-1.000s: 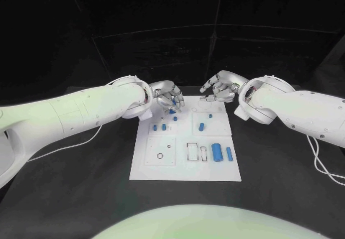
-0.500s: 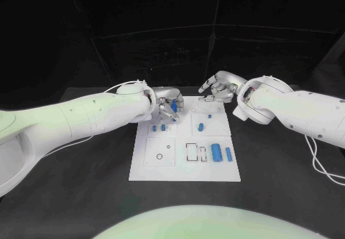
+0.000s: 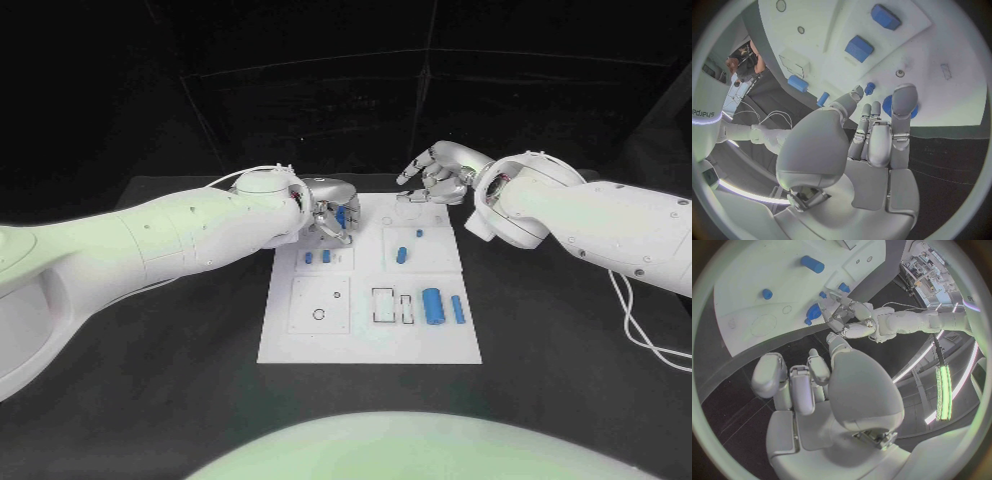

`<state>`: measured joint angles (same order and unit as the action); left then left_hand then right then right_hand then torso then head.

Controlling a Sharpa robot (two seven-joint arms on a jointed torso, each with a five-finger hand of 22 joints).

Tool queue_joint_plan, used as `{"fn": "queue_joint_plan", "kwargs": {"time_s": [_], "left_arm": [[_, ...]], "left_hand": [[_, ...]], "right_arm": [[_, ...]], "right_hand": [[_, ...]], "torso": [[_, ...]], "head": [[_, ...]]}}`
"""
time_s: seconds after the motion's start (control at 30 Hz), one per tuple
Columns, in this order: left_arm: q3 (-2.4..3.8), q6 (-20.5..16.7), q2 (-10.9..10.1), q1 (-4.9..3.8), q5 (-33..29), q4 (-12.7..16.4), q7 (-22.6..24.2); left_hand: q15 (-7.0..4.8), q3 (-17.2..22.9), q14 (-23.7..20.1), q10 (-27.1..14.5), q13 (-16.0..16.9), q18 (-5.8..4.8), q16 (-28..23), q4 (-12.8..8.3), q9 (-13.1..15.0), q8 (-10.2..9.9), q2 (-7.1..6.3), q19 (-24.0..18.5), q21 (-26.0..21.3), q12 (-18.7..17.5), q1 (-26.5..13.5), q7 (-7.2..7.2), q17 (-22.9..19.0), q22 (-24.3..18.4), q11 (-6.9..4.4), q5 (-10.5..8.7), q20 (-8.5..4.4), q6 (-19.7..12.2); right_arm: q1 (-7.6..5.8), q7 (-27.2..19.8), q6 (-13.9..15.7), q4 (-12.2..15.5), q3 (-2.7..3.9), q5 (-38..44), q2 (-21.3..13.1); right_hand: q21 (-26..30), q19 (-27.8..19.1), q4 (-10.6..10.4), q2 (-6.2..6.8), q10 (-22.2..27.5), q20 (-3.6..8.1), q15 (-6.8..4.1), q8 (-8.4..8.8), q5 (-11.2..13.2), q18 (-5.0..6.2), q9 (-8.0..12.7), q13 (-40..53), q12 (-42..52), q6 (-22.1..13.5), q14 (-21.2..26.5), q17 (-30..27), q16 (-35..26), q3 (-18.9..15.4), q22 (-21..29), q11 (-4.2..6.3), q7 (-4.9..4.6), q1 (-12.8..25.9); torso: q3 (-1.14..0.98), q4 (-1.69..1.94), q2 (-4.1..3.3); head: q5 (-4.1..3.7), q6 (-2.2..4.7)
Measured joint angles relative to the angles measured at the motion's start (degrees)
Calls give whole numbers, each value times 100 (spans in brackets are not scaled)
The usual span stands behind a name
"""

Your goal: Assemble the parts on the task board

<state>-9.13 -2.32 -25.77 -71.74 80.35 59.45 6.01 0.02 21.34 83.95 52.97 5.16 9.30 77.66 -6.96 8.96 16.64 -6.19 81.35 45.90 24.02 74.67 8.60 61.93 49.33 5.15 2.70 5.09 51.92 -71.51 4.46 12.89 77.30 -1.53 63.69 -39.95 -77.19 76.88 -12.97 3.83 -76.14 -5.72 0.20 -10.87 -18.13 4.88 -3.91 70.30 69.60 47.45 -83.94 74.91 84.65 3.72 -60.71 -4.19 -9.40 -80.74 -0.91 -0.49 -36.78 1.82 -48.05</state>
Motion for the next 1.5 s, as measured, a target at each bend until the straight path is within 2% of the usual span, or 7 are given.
{"fn": "queue_joint_plan", "kwargs": {"time_s": [0.27, 0.33, 0.57, 1.2, 1.27, 1.37, 1.5], "left_arm": [[0, 77, 24, 43, 111, -56, -55], [0, 93, 32, 56, 133, -71, -59], [0, 116, 58, 80, 177, -87, -60], [8, 120, 155, 79, 205, -209, -43], [13, 120, 168, 84, 205, -230, -40], [18, 115, 190, 91, 205, -264, -36], [24, 98, 214, 102, 205, -302, -35]], "left_hand": [[0, 17, 0, 132, -95, 0, 0, -17, -76, -72, 2, 44, 104, -107, 2, 5, -86, 104, -8, 0, -3, 95], [0, 19, 0, 180, -115, 1, 0, -19, -93, -86, 52, 44, 128, -140, -1, -8, -93, 120, -4, 0, -3, 137], [0, 57, 0, 310, -141, 1, 0, -7, -140, -132, 88, 63, 203, -203, -23, -21, -120, 181, -29, 0, -23, 205], [-21, 169, 20, 520, -150, 1, 0, 8, -223, -238, 183, 83, 298, -400, -20, -22, -141, 264, -54, 0, -43, 368], [-23, 209, 18, 571, -147, 0, 0, 15, -234, -238, 217, 90, 325, -425, -31, -43, -141, 292, -46, 0, -50, 389], [-42, 266, -2, 638, -146, -90, 0, -7, -245, -265, 269, 120, 384, -469, 21, -42, -141, 341, -67, 0, -47, 452], [-63, 395, 19, 747, -146, -89, 0, -107, -257, -266, 381, 140, 458, -500, 136, -51, -147, 406, -93, -1, -67, 545]], "right_arm": [[2, 0, 43, -1, 0, 0, 4], [3, 0, 51, -2, 0, 0, 6], [3, 0, 64, -4, 0, 0, 15], [4, 5, 65, 11, 0, 0, 20], [4, 5, 65, 11, 0, 0, 22], [4, 5, 64, 11, 0, 0, 24], [4, 5, 64, 11, 0, 0, 26]], "right_hand": [[0, 0, 0, 0, 0, 0, 0, 0, -11, 0, -1, 0, 0, 0, 0, 0, 0, 0, 4, 0, 0, 0], [0, 0, 0, 0, 0, 0, 0, 0, -23, 0, -1, 0, 0, 0, 0, 0, 0, 0, 12, 0, 0, 0], [0, 0, 0, 0, 0, 0, 0, 0, -23, 0, -1, 1, 0, 0, 0, -1, 0, 0, 12, 0, 0, 0], [0, 0, 0, 0, -1, 0, 0, 0, -51, 0, -1, 1, 0, 0, 0, -1, 0, 0, 11, 0, 0, 0], [0, 0, 0, 0, -1, 0, 0, 0, -51, 0, -1, 1, 0, 0, 0, -1, 0, 0, 11, 0, 0, 0], [22, 0, 0, 0, -1, 0, 0, 0, -51, 0, -2, 1, 0, 0, 0, -1, 0, 0, 11, 0, 0, 0], [22, 0, 0, 0, -1, 0, 0, 0, -51, 0, -2, 1, 0, 0, 0, -1, 0, 0, 11, 0, 0, 0]], "torso": [[1, 1, 1], [0, 2, 2], [-2, 4, 2], [-2, 5, -12], [-2, 5, -12], [-1, 5, -12], [-1, 5, -12]], "head": [[-10, 7], [-10, 1], [-9, -8], [-16, -19], [-18, -17], [-25, -17], [-26, -15]]}}
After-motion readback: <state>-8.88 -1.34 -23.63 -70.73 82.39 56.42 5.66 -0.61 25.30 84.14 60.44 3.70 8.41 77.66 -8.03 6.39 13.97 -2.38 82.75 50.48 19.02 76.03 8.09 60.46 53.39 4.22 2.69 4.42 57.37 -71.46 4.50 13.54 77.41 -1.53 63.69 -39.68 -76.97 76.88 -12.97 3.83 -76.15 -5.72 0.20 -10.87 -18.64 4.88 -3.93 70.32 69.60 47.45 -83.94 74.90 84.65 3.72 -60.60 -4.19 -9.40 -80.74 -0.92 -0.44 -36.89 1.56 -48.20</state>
